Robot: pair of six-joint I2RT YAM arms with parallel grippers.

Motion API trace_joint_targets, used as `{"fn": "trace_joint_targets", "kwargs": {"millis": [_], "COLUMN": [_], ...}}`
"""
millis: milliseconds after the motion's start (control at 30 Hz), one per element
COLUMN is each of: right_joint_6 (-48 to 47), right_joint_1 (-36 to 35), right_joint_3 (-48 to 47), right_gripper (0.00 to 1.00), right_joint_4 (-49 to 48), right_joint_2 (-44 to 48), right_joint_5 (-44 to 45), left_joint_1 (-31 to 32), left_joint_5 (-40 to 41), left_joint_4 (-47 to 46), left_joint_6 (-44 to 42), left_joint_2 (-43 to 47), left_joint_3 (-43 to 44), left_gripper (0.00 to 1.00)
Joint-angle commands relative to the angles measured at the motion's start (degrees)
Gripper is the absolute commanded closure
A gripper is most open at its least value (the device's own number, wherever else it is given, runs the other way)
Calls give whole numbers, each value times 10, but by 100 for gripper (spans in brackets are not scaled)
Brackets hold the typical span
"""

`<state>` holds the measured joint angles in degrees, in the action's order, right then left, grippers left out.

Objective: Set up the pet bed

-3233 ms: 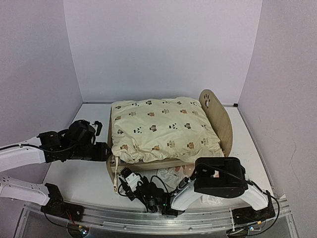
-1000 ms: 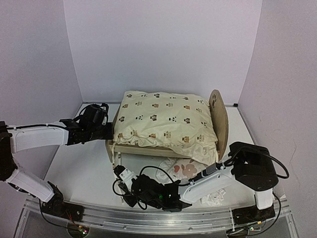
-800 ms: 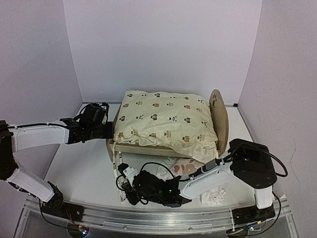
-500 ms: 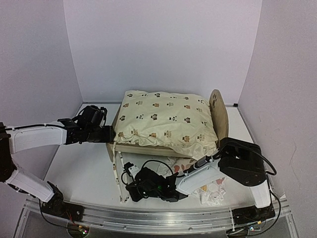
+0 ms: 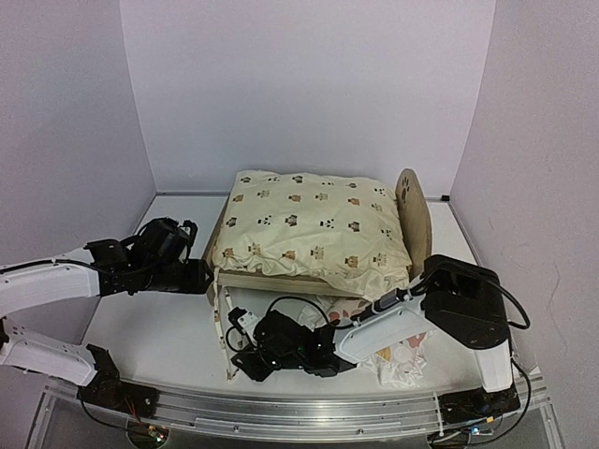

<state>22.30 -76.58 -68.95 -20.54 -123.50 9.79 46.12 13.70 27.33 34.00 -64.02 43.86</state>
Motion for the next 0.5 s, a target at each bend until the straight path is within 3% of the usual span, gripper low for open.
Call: {"fn": "trace_joint_targets", "kwargs": {"millis": [0, 467], "right_joint_6": [-46, -58], "right_joint_1": [-3, -3], "right_joint_3": [-15, -138], "right_gripper": [53, 49], "right_joint_4": [38, 70], "right_joint_2": [52, -40], "right_joint_5": [-12, -17], "left_joint_1": [15, 16], "left_joint_5": [12, 33], "left_joint_4": [16, 17], "left_joint_6": [24, 32], "left_joint_2": [19, 49], "left_joint_3": [-17, -54], "left_gripper": [53, 53]}}
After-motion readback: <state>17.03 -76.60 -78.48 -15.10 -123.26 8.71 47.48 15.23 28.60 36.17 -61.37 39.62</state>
